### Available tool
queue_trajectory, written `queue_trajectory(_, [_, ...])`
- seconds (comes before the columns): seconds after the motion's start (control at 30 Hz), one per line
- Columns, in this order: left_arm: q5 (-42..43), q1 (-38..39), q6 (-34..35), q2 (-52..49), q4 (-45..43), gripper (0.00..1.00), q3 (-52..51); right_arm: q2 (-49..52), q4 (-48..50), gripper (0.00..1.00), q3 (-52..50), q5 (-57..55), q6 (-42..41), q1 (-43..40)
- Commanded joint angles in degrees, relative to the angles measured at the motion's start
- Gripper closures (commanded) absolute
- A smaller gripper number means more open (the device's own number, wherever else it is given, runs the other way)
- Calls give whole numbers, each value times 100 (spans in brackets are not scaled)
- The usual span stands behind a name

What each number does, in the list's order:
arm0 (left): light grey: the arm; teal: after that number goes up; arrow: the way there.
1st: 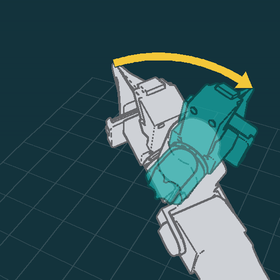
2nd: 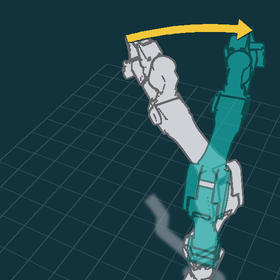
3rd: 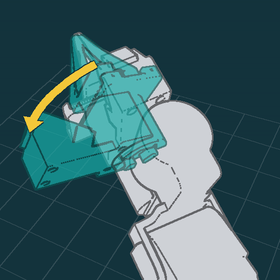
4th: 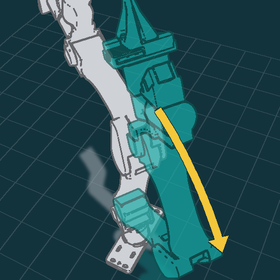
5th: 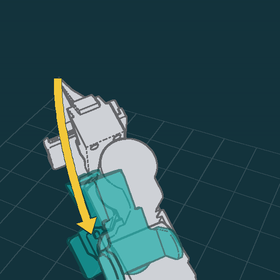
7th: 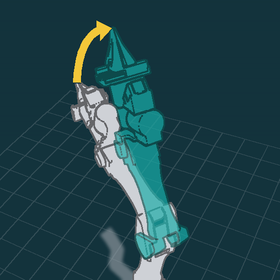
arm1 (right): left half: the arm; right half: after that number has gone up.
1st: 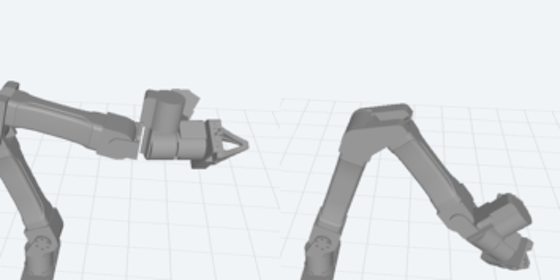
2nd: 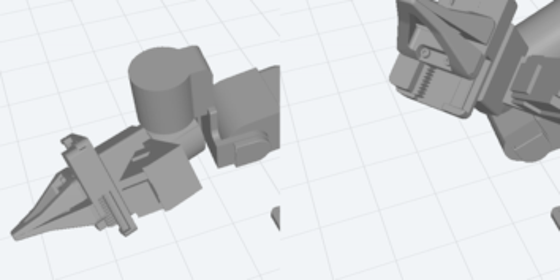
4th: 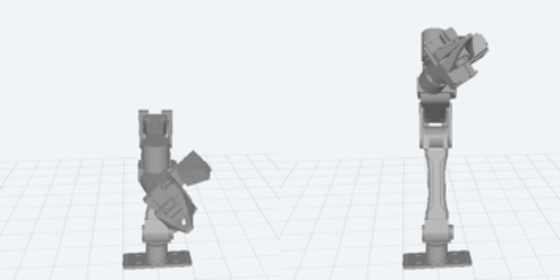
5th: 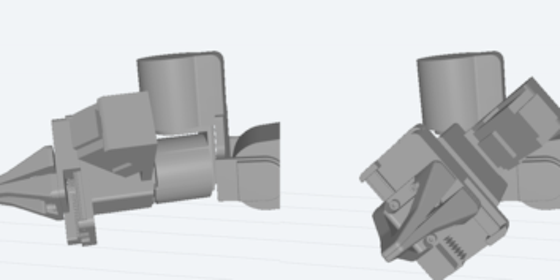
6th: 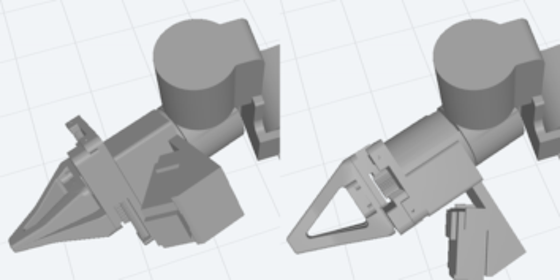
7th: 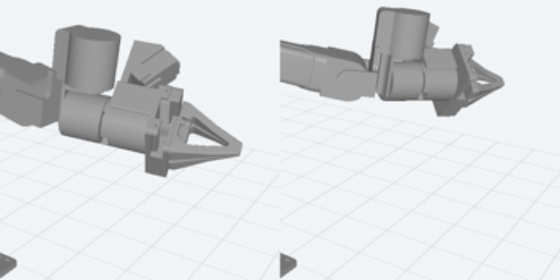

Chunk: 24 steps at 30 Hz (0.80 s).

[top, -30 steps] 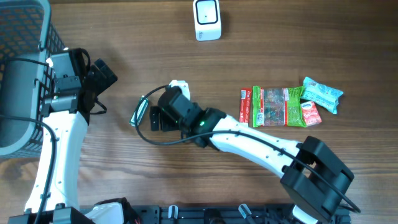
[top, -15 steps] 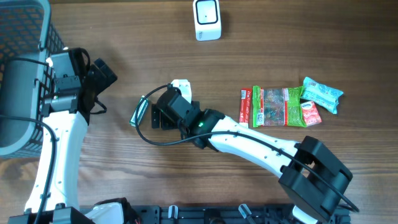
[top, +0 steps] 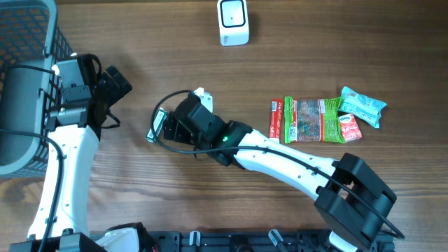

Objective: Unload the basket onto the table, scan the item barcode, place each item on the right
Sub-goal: 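Move the right gripper to the green-white AXE box and grasp it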

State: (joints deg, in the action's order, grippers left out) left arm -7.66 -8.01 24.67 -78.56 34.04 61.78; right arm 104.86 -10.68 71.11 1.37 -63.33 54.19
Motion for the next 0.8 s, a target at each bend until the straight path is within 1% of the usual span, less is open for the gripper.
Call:
queue_trajectory(0.0, [-55, -20, -26, -24, -35, 0, 37, 275, 76, 26, 586, 83, -966, -2])
queue_trajectory(0.07, [-55, -20, -26, -24, -35, 0, 37, 476, 181, 26, 691, 63, -1318, 44])
queue_trajectory(0.2, [-55, -20, -26, -24, -35, 0, 37, 894, 212, 29, 896, 81, -1311, 192])
queue_trajectory(0.27, [-55, -20, -26, -24, -35, 0, 37, 1132, -26, 29, 1185, 9, -1121, 225])
queue_trajectory(0.33, [-55, -20, -26, -24, -35, 0, 37, 1499, -621, 27, 1886, -184, -647, 227])
queue_trajectory(0.4, [-55, -20, -26, -24, -35, 0, 37, 1853, -1147, 26, 2542, -243, -457, 227])
queue_trajectory(0.47, [-55, -20, -26, -24, -35, 0, 37, 2063, -1344, 26, 2846, -251, -413, 227])
queue_trajectory(0.57, [-55, -20, -26, -24, -35, 0, 37, 2247, -1384, 31, 2914, -382, -461, 227])
queue_trajectory(0.77, [-55, -20, -26, -24, -35, 0, 37, 2485, -1340, 35, 2911, -741, -433, 275])
